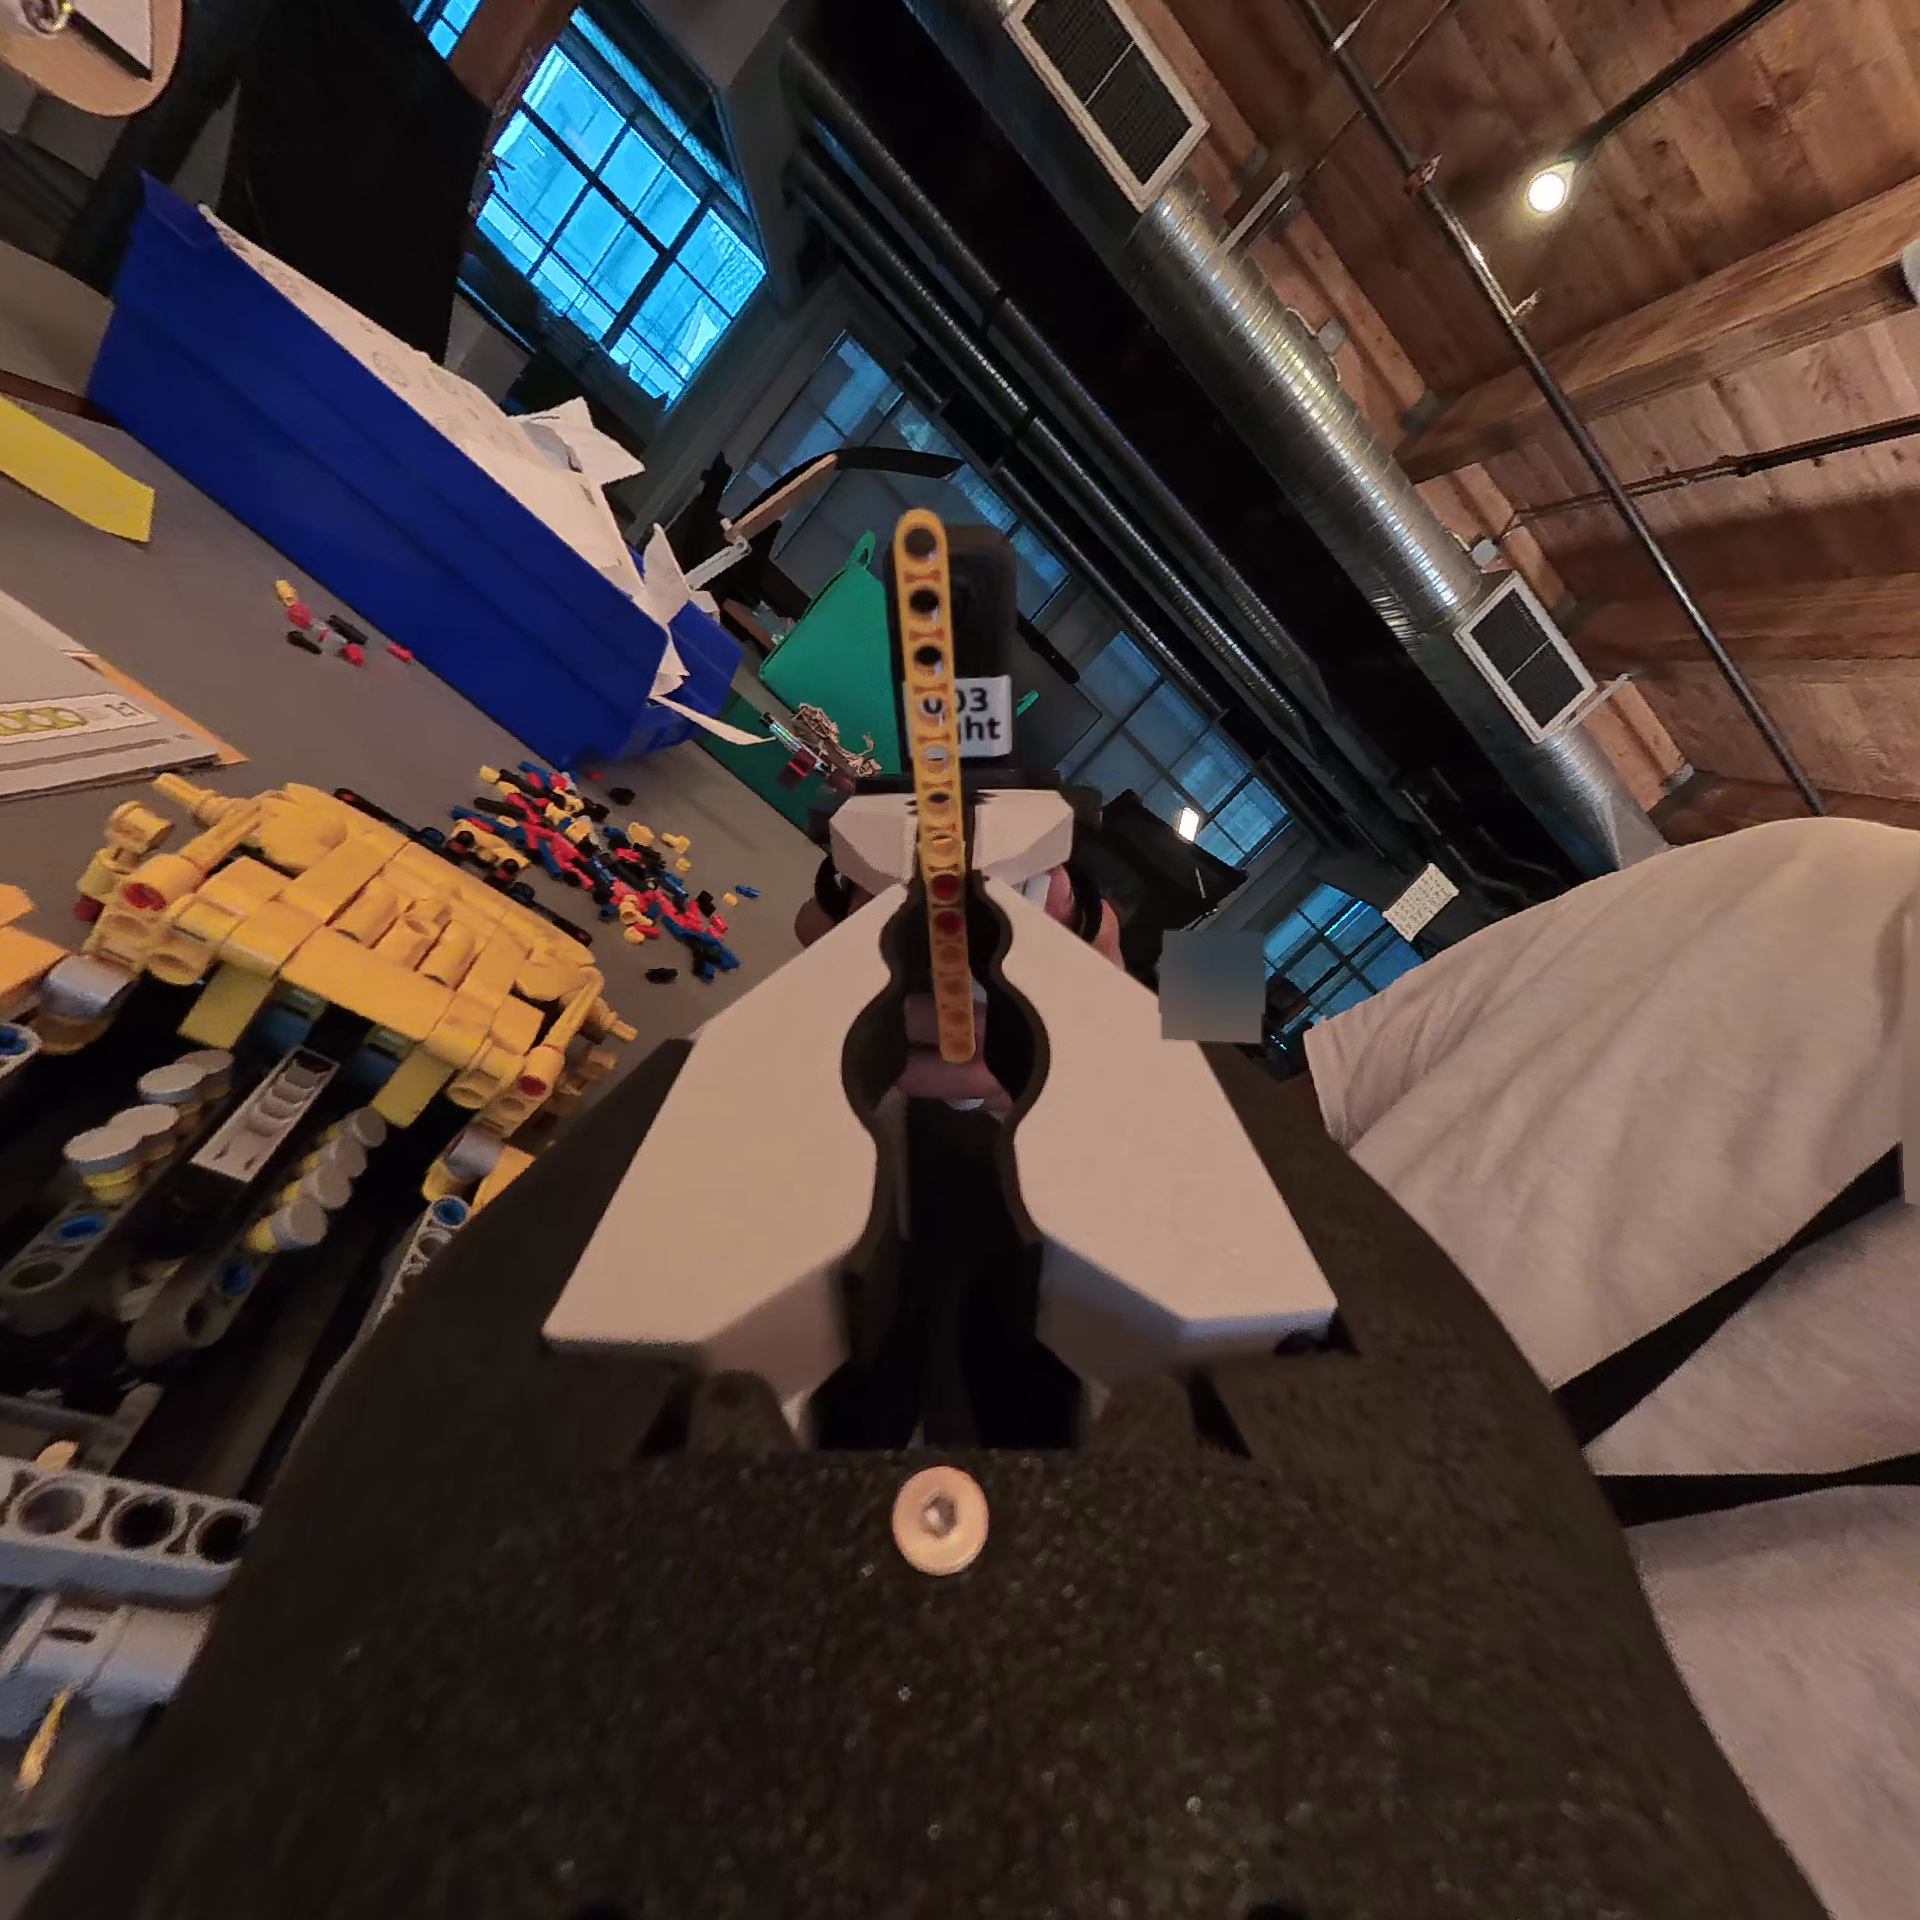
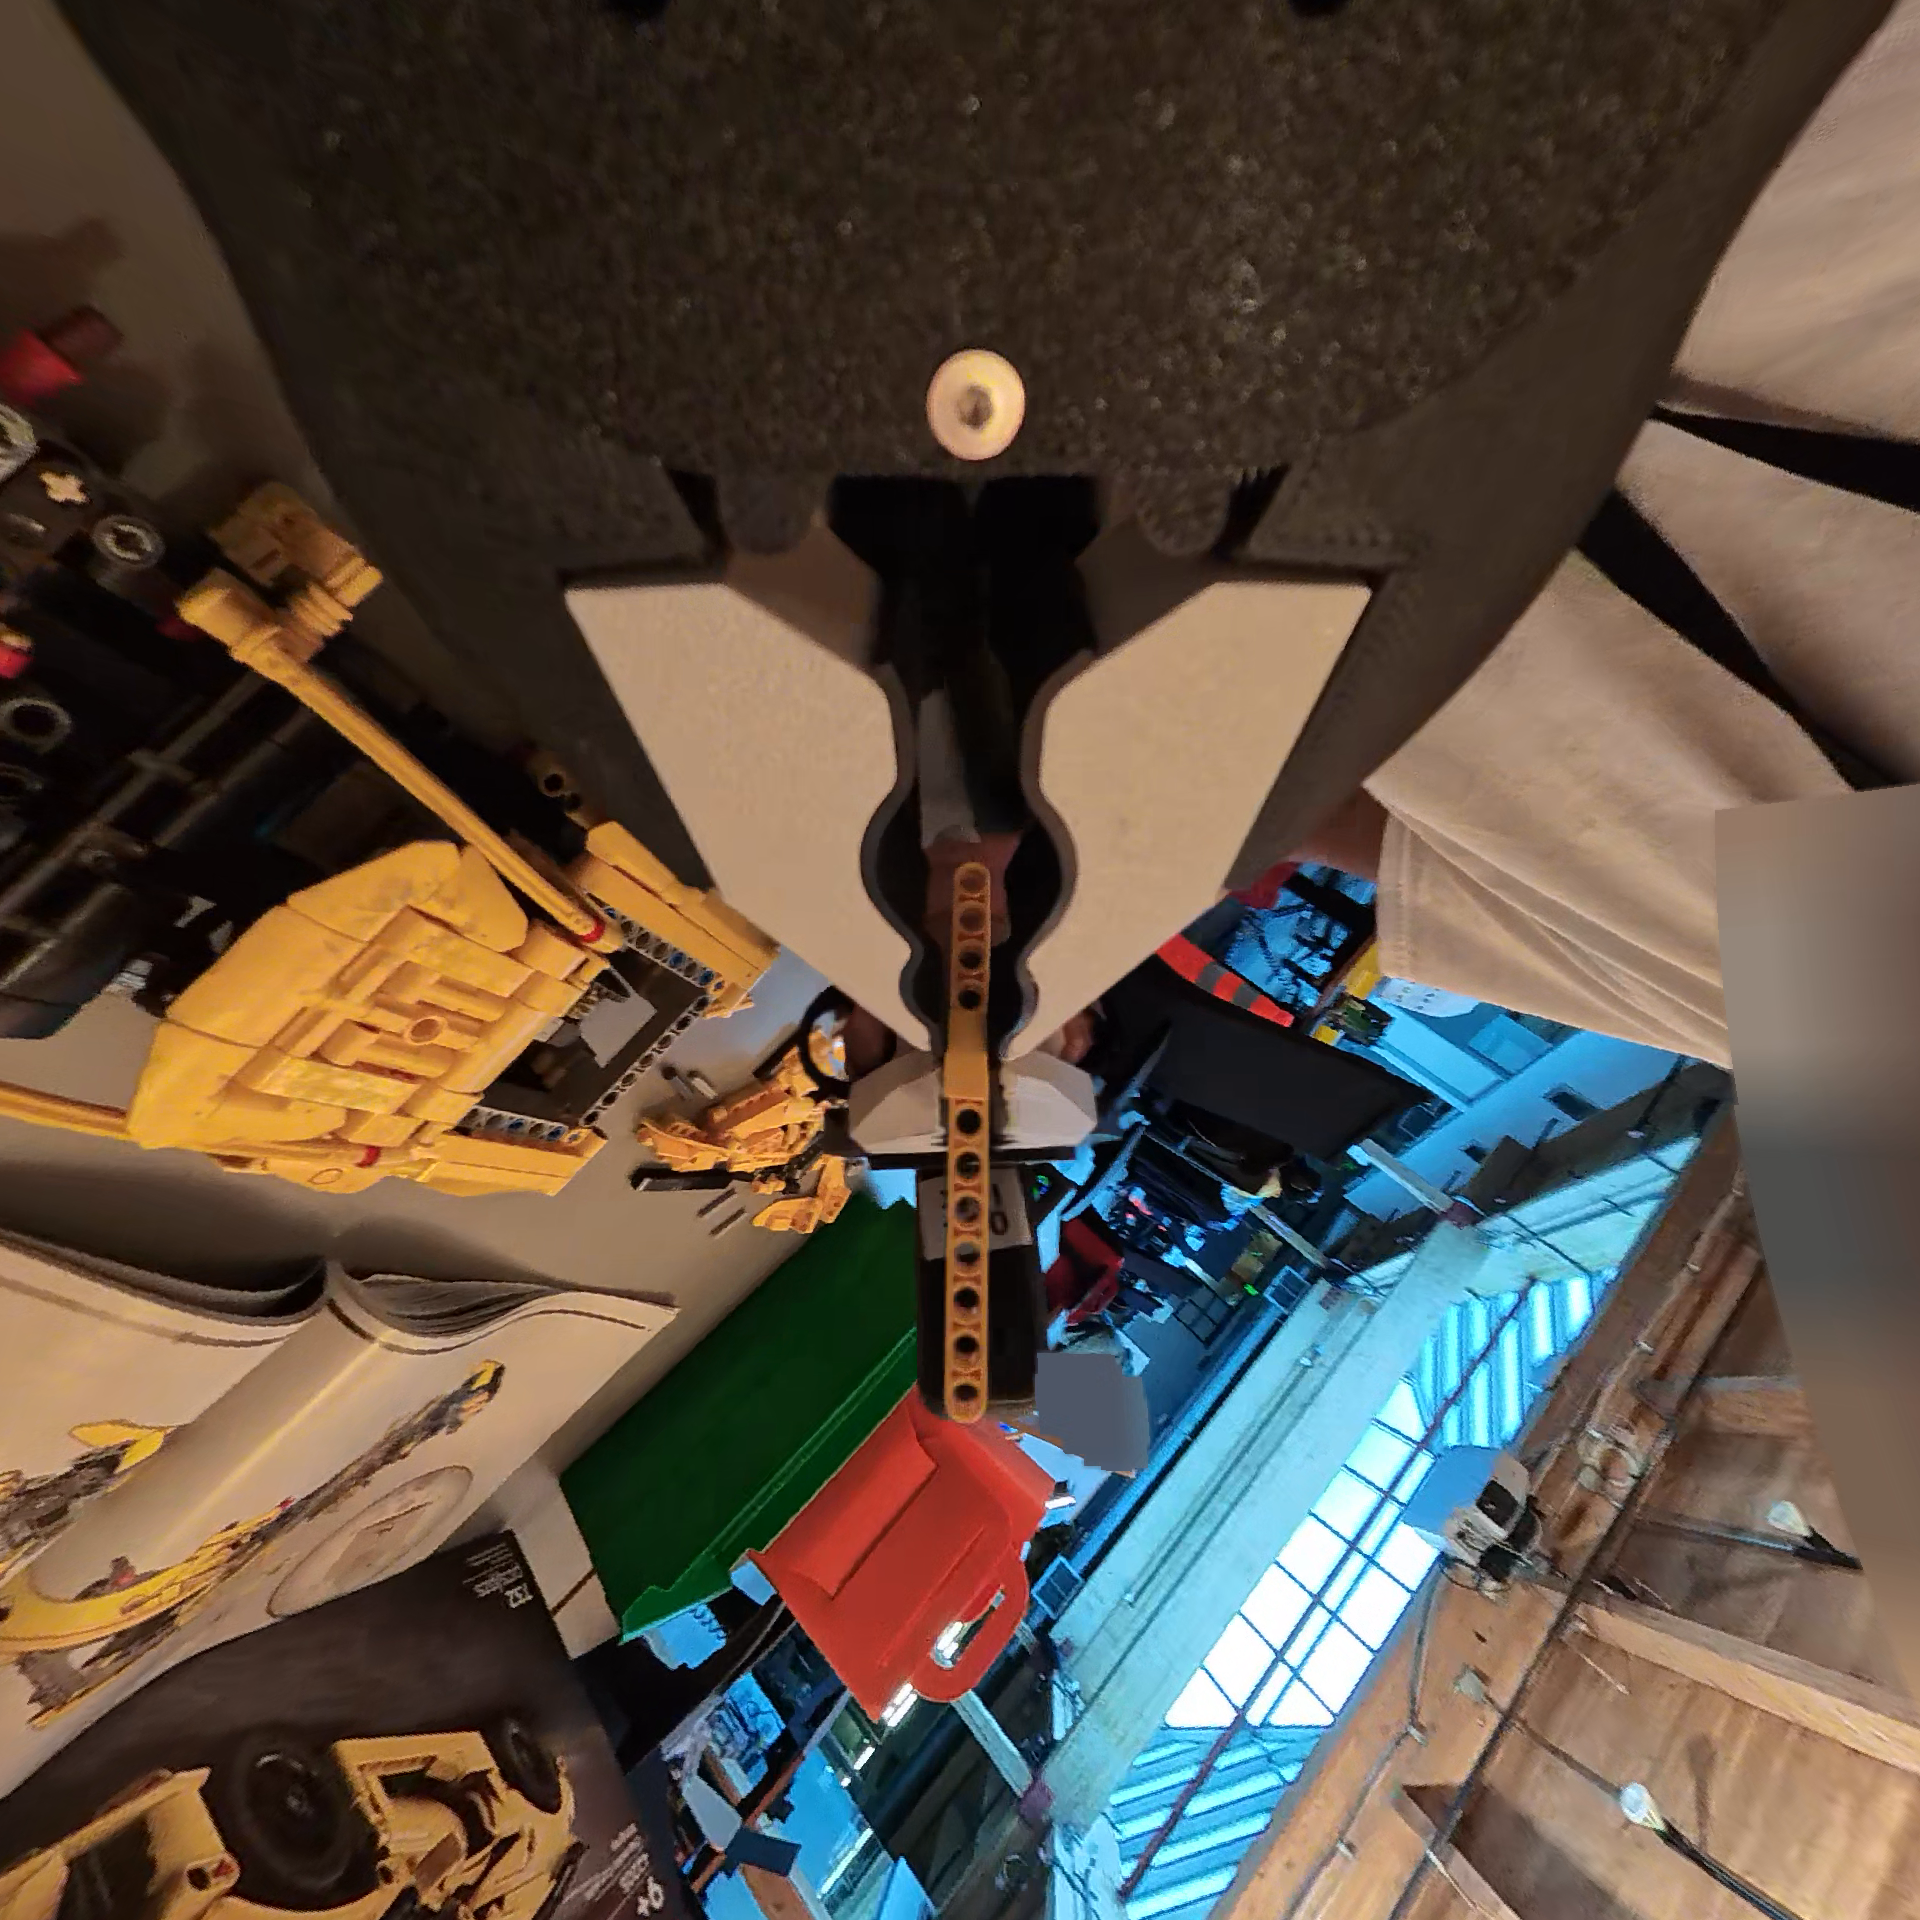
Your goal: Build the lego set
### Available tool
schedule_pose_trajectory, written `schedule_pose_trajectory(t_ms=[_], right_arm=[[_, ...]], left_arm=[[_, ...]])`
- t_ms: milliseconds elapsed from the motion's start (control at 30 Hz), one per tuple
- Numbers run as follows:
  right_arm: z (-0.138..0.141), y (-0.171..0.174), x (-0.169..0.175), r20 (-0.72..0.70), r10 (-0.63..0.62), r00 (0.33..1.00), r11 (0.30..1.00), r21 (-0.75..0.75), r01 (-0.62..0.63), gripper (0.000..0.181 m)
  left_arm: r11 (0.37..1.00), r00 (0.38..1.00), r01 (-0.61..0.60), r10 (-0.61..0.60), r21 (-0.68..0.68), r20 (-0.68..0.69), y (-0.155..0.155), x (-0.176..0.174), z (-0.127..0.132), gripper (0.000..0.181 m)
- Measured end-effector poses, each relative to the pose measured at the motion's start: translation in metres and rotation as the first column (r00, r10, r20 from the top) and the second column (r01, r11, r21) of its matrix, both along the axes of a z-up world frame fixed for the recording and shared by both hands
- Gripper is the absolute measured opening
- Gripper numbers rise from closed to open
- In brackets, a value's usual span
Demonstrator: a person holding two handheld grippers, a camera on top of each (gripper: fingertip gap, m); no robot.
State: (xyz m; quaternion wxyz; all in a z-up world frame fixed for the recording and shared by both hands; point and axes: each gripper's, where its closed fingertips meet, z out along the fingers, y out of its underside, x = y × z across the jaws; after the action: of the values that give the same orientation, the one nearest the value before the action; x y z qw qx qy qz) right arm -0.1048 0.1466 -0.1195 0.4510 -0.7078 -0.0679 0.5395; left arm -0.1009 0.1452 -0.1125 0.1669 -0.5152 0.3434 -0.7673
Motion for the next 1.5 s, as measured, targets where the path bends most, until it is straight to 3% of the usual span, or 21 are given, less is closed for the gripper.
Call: schedule_pose_trajectory(t_ms=[267, 467, 567, 667, 867, 933, 1067, 1167, 1233, 1500], right_arm=[[-0.004, -0.004, -0.002, 0.202, 0.023, 0.979, 0.999, 0.028, -0.029, 0.006], [-0.002, -0.019, -0.006, 0.064, 0.18, 0.982, 0.983, -0.055, -0.177, 0.006], [-0.005, -0.022, -0.005, 0.068, 0.183, 0.981, 0.982, -0.063, -0.179, 0.006], [-0.008, -0.018, -0.005, 0.101, 0.146, 0.984, 0.988, -0.067, -0.14, 0.006], [-0.012, -0.001, 0.003, 0.264, -0.083, 0.961, 0.997, 0.016, 0.082, 0.008], [-0.013, 0.003, 0.004, 0.367, -0.19, 0.911, 0.982, 0.084, 0.171, 0.032], [-0.018, 0.013, -0.006, 0.574, -0.388, 0.721, 0.921, 0.27, 0.281, 0.046], [-0.027, 0.023, -0.004, 0.689, -0.499, 0.525, 0.866, 0.385, 0.318, 0.043], [-0.022, 0.026, 0.001, 0.696, -0.57, 0.437, 0.821, 0.462, 0.335, 0.029], [-0.02, 0.025, 0.003, 0.752, -0.593, 0.287, 0.804, 0.536, 0.258, 0.018]], left_arm=[[0.999, 0.999, 0.035, -0.035, 0.008, -0.015, -0.004, -0.001, -0.003, 0.006], [0.988, 0.988, 0.152, -0.152, -0.04, 0.005, -0.019, -0.003, -0.001, 0.006], [0.985, 0.986, 0.164, -0.164, -0.045, -0.003, -0.022, -0.002, -0.003, 0.006], [0.987, 0.989, 0.147, -0.148, -0.062, -0.014, -0.018, 0.0, -0.006, 0.006], [0.997, 0.998, 0.032, -0.035, -0.074, -0.042, 0.001, 0.005, -0.01, 0.007], [0.996, 0.999, -0.033, 0.029, -0.088, -0.039, 0.011, 0.004, -0.01, 0.006], [0.987, 0.998, -0.07, 0.069, -0.146, -0.014, 0.018, 0.003, -0.007, 0.007], [0.976, 0.998, -0.06, 0.059, -0.207, -0.008, 0.016, 0.004, -0.008, 0.007], [0.97, 0.998, -0.055, 0.055, -0.237, -0.005, 0.016, 0.004, -0.009, 0.007], [0.971, 0.998, -0.057, 0.056, -0.232, -0.01, 0.014, 0.004, -0.01, 0.007]])
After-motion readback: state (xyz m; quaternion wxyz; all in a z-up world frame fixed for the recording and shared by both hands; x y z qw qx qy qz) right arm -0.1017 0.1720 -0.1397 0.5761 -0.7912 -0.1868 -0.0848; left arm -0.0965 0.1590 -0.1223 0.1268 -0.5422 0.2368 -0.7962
